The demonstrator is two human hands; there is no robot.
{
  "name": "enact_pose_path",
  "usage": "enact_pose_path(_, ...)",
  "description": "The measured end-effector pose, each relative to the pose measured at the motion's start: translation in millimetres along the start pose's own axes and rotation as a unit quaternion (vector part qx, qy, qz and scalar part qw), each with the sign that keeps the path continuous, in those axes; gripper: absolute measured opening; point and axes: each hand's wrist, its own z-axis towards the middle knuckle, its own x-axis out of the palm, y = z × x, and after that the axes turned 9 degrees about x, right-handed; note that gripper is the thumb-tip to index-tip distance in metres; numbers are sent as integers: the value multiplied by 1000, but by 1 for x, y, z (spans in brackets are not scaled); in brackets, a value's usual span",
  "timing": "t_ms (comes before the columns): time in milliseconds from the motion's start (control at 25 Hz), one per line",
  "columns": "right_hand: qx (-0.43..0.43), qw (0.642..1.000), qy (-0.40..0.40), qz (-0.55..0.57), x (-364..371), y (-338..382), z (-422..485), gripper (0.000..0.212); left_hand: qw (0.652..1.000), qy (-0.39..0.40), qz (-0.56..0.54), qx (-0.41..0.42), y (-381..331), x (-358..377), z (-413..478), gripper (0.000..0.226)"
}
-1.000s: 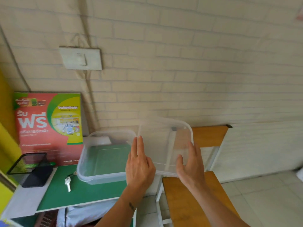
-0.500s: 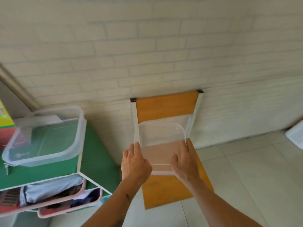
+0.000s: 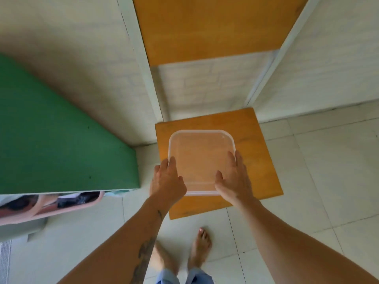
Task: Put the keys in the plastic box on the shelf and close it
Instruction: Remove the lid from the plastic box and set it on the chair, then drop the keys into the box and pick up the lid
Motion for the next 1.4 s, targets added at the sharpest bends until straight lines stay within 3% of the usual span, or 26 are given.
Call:
enact_pose_path(240, -4, 999, 38, 4, 17, -13, 26, 74, 998, 52, -31, 3, 11, 23, 21, 60)
enact_pose_path(400, -23, 998, 49, 32, -3, -4, 18, 69, 991, 57, -94, -72, -2, 1, 18, 52)
enact_pose_path(560, -61, 996, 29, 59, -43, 28, -5, 63, 978, -12, -162, -130, -27, -46, -4, 50)
enact_pose_path(760, -149, 978, 29, 141, -123, 93, -60, 52, 969, -119, -193, -99, -58, -138, -66, 50)
enact_pose_path(960, -255, 956, 22, 142, -182, 171, -122, 56, 938, -268, -206, -82, -65, -233, -142, 39)
enact_pose_path(1200, -330, 932, 25, 146, -195, 271, -181, 57, 889, -398, -220, -50, -13, -313, -203, 26)
enact_pose_path(1400, -320, 935, 16, 154, -163, 346, -221, 60, 868, -450, -207, -40, 72, -366, -226, 26)
